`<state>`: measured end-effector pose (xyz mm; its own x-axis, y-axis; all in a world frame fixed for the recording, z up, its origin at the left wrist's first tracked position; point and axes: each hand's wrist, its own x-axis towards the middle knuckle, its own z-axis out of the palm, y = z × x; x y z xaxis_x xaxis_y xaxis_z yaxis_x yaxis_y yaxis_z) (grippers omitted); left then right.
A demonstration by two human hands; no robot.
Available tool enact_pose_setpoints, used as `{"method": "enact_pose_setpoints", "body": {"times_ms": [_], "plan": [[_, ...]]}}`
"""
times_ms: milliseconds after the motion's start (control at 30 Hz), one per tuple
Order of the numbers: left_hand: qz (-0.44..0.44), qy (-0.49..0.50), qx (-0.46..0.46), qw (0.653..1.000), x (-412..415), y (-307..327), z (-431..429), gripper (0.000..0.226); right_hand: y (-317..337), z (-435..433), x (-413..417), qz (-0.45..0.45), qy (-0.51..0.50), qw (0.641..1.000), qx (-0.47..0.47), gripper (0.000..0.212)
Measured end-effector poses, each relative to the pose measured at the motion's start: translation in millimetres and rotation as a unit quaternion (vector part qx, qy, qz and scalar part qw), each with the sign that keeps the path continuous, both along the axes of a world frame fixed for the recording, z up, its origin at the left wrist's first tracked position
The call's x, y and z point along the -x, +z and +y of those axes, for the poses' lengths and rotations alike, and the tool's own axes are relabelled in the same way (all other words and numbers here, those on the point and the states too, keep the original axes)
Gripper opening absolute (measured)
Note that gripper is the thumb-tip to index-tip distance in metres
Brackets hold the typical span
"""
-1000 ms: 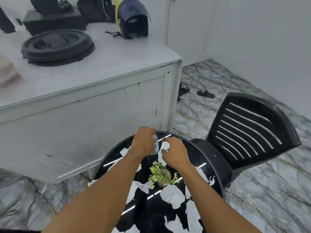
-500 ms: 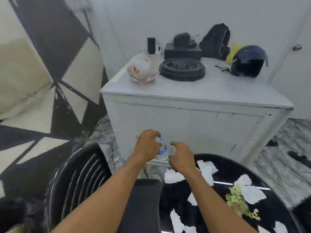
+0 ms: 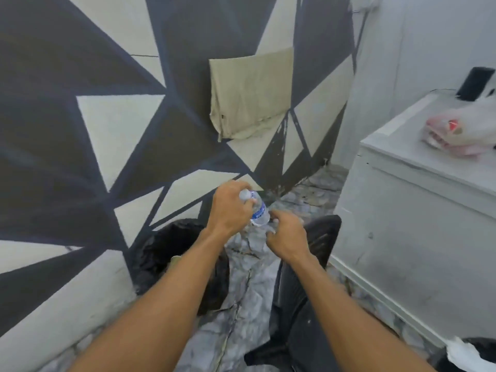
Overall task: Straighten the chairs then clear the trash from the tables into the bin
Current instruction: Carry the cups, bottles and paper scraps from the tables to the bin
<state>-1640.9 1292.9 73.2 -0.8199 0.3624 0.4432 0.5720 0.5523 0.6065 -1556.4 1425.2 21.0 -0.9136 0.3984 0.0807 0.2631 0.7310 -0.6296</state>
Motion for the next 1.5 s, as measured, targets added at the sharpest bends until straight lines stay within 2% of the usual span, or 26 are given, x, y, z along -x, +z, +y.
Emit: {"method": "enact_pose_setpoints", "body": {"times_ms": [133, 333, 467, 667, 733, 867, 967, 1167, 1233, 1367, 1500], "plan": [[-0.026, 0.078, 0.045, 0.996, 35, -21, -74, 0.010, -19, -58, 62, -0.039, 0.096, 0.995, -0.010, 0.049], [-0.117, 0.165, 0.109, 0.973, 106, -70, -133, 0.019, -70, -99, 154, -0.094, 0.173, 0.980, 0.003, 0.054], [-0.162, 0.188, 0.140, 0.959, 154, -96, -137, 0.014, -86, -95, 212, -0.126, 0.186, 0.974, 0.016, 0.055], [-0.184, 0.233, 0.190, 0.936, 217, -143, -139, 0.002, -112, -80, 280, -0.172, 0.181, 0.968, 0.033, 0.057], [-0.206, 0.233, 0.214, 0.926, 230, -161, -140, 0.005, -121, -80, 296, -0.182, 0.185, 0.965, 0.032, 0.056], [-0.332, 0.200, 0.224, 0.894, 227, -193, -143, 0.031, -137, -86, 313, -0.212, 0.193, 0.957, 0.035, 0.053], [-0.358, 0.197, 0.231, 0.883, 225, -203, -147, 0.035, -143, -91, 322, -0.216, 0.197, 0.956, 0.032, 0.054], [-0.317, 0.213, 0.228, 0.896, 241, -185, -155, 0.011, -134, -102, 330, -0.208, 0.188, 0.959, 0.043, 0.054], [-0.307, 0.205, 0.212, 0.905, 243, -178, -153, 0.013, -128, -104, 325, -0.203, 0.180, 0.962, 0.044, 0.054], [-0.287, 0.139, 0.181, 0.930, 244, -162, -138, 0.032, -111, -98, 305, -0.195, 0.160, 0.967, 0.030, 0.049], [-0.230, 0.046, 0.183, 0.955, 234, -137, -110, 0.028, -79, -85, 266, -0.169, 0.113, 0.979, 0.019, 0.039]]}}
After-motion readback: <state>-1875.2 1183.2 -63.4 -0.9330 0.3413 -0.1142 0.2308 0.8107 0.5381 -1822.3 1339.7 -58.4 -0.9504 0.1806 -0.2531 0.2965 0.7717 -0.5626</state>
